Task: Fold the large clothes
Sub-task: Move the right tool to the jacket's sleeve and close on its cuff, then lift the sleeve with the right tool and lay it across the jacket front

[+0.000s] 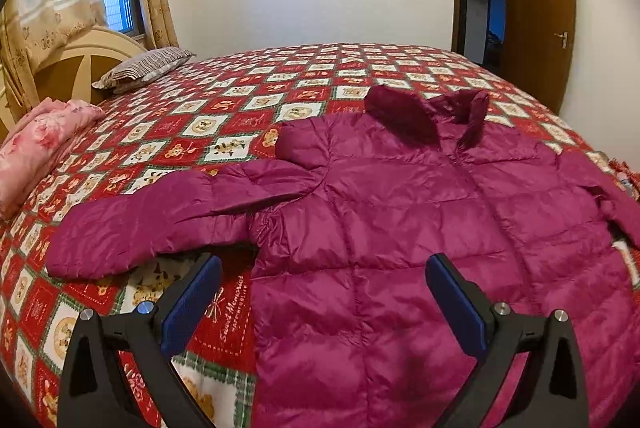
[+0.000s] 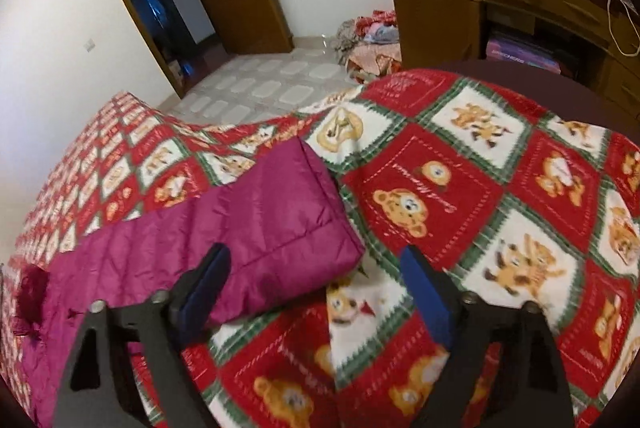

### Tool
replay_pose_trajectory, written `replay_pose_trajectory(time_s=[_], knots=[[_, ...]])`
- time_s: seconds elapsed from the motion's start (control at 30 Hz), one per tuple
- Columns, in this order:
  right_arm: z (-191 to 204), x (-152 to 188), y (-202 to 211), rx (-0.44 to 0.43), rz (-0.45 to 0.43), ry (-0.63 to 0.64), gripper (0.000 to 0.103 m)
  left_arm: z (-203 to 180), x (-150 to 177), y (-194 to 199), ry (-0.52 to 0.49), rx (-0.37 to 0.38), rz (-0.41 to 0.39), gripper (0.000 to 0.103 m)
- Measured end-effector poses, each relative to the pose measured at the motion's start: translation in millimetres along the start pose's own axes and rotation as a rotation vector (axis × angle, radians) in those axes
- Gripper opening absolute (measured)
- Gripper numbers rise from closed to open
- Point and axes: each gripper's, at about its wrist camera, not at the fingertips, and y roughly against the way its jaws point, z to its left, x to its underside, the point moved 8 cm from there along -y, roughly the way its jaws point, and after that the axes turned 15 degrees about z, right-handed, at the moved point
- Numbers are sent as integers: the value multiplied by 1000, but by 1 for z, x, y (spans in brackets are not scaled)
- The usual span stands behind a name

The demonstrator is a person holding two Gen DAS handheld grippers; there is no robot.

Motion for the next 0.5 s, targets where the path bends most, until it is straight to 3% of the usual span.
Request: replay_pose_trajectory(time_s=[0.07, 0.17, 0.3, 0.37, 0.5], knots=[[5, -3, -12, 8, 22, 30, 55, 2, 0, -8, 3, -17, -5, 102], [4, -1, -24, 52, 58, 45, 49, 5, 4, -20, 15, -18, 3, 102], [6, -1, -19, 87, 30, 77, 35, 8, 11, -37, 30, -4, 37, 102], [10, -1, -15, 103, 17, 111, 15, 7, 15, -45, 30, 9, 64, 102], [29, -3, 8, 98, -44, 162, 13, 11, 19, -55, 63, 61, 106, 102]])
